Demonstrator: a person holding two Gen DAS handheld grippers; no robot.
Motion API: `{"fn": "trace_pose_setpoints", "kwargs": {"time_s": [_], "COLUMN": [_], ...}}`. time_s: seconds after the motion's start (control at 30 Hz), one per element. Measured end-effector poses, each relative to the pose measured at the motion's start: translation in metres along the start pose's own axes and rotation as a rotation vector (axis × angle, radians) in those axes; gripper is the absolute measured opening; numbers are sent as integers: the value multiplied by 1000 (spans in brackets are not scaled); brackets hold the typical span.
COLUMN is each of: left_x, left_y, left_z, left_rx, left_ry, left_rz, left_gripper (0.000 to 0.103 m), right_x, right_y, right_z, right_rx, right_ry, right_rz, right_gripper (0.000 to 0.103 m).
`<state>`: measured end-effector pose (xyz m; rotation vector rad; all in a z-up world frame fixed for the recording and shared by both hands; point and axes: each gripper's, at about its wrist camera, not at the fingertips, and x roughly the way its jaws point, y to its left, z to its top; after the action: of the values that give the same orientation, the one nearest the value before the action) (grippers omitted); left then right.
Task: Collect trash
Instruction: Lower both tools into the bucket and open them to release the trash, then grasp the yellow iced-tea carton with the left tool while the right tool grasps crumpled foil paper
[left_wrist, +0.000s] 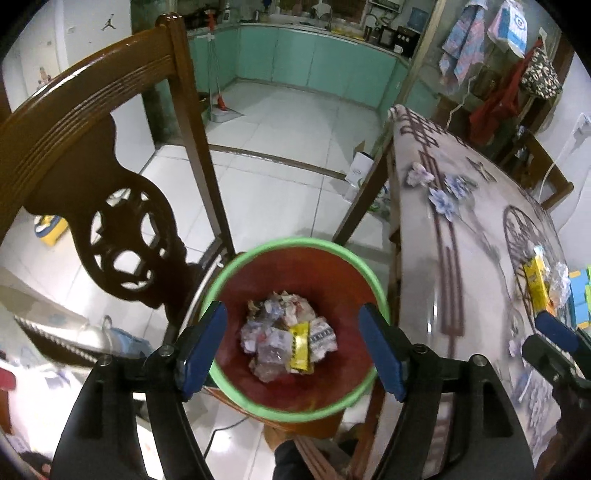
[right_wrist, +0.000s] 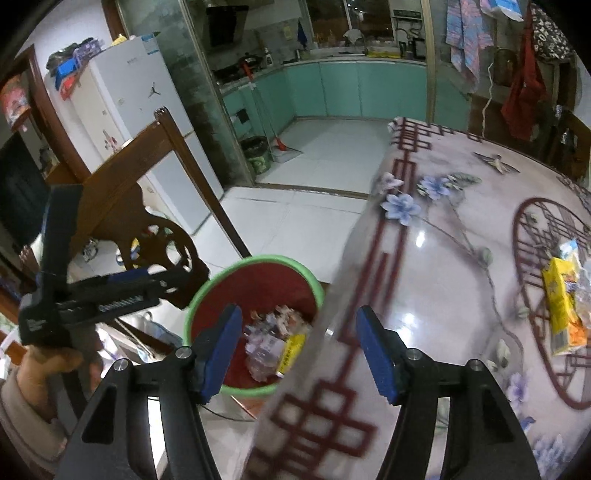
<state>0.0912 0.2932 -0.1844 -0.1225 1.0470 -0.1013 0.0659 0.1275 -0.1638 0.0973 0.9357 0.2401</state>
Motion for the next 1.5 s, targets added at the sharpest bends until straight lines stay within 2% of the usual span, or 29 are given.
{"fn": "trace_pose_setpoints", "kwargs": {"time_s": [0.27,0.5,0.6,0.63,0.8,0.9,0.93,1.0,1.13,1.27,1.37,1.5], "left_x": [-11,-26,-27,-26,-32,-28,-29,-33,-26,-11,8,37], "left_y": [-63,-140,-173,-181,-227,-248,-254,-266,-287,-332,-369,-410], "left_z": [-23,-43,-55,-57,-76,-82,-83,-84,-80,-73,-62,-52], "left_rx": [57,75,61,60,70,89,101,106,83,207,269,272], "left_ry": [1,-17,-2,7,8,44,39,6,19,26,52,89], "left_rz": [-10,-13,-34,-30,-8,-10,-2,3,-23,-23,-77,-147], "left_gripper": [73,73,73,73,73,73,73,74,74,74,74,74], "right_x": [-46,-100,-91,-84,-43,-24,-26,-37,-73,-107,-130,-151], "right_y": [-88,-219,-266,-278,-321,-338,-341,-343,-344,-360,-374,-398], "right_z": [-24,-19,-11,-9,1,-2,-2,-1,-8,-19,-30,-53], "right_rx": [64,100,63,47,7,51,59,64,58,104,145,247], "right_ry": [-34,-121,-85,-71,41,80,74,58,-9,-76,-127,-132], "right_rz": [-116,-307,-421,-432,-362,-260,-243,-197,-195,-215,-247,-272], "right_gripper": [63,63,67,67,67,44,41,38,38,38,38,38]}}
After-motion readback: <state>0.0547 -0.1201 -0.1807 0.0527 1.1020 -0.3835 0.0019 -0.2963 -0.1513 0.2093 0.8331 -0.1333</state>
